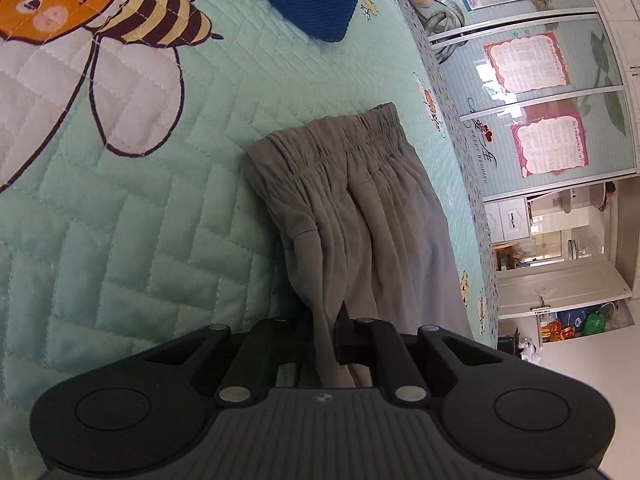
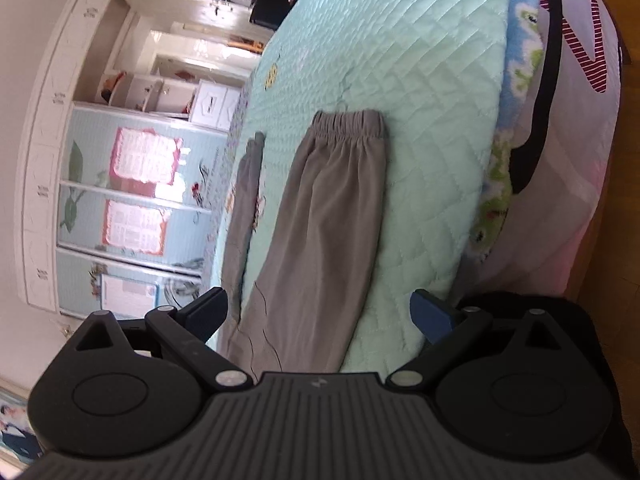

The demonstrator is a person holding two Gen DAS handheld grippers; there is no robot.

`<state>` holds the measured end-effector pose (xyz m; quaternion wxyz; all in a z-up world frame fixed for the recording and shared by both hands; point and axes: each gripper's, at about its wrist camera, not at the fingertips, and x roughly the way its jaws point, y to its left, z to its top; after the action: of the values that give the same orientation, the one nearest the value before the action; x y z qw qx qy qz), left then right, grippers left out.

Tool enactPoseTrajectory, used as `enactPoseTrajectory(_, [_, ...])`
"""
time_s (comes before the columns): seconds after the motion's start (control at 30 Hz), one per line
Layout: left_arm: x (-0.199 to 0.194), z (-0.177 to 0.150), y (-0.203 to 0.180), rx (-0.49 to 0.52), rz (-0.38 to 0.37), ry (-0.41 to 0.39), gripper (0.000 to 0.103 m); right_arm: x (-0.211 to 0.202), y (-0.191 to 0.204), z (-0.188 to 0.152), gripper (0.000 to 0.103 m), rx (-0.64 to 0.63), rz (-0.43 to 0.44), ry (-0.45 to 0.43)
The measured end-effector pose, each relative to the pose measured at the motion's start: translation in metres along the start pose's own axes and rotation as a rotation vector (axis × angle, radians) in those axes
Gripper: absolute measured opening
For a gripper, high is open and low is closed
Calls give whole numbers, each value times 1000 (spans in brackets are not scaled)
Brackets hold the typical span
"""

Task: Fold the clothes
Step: 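Grasp the waistband with the left gripper while the right gripper grasps it beside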

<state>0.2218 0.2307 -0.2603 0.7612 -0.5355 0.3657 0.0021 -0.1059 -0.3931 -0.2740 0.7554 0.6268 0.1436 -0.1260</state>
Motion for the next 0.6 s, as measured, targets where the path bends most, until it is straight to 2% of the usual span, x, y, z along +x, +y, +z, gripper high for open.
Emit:
enactPoseTrajectory(0.37, [2,1,8,-5,-18,-4,11,23,-11,17,99,-34,130,-35])
enactPoseTrajectory(0.47, [-2,0,8,4,-18,-1,11,28,-8,19,98,-43,148,-55])
enactPoseTrajectory(0.5, [-3,0,9,7,-19,0,11,30,-5,19,94,-54,144,-64])
enactPoseTrajectory(0.57, [-4,-1,9,12,-20,-2,11,34,4,19,66,-115,83,-81])
enactPoseTrajectory(0.6, [-4,-1,9,13,-19,-5,10,39,7,20,26,-142,33,-70])
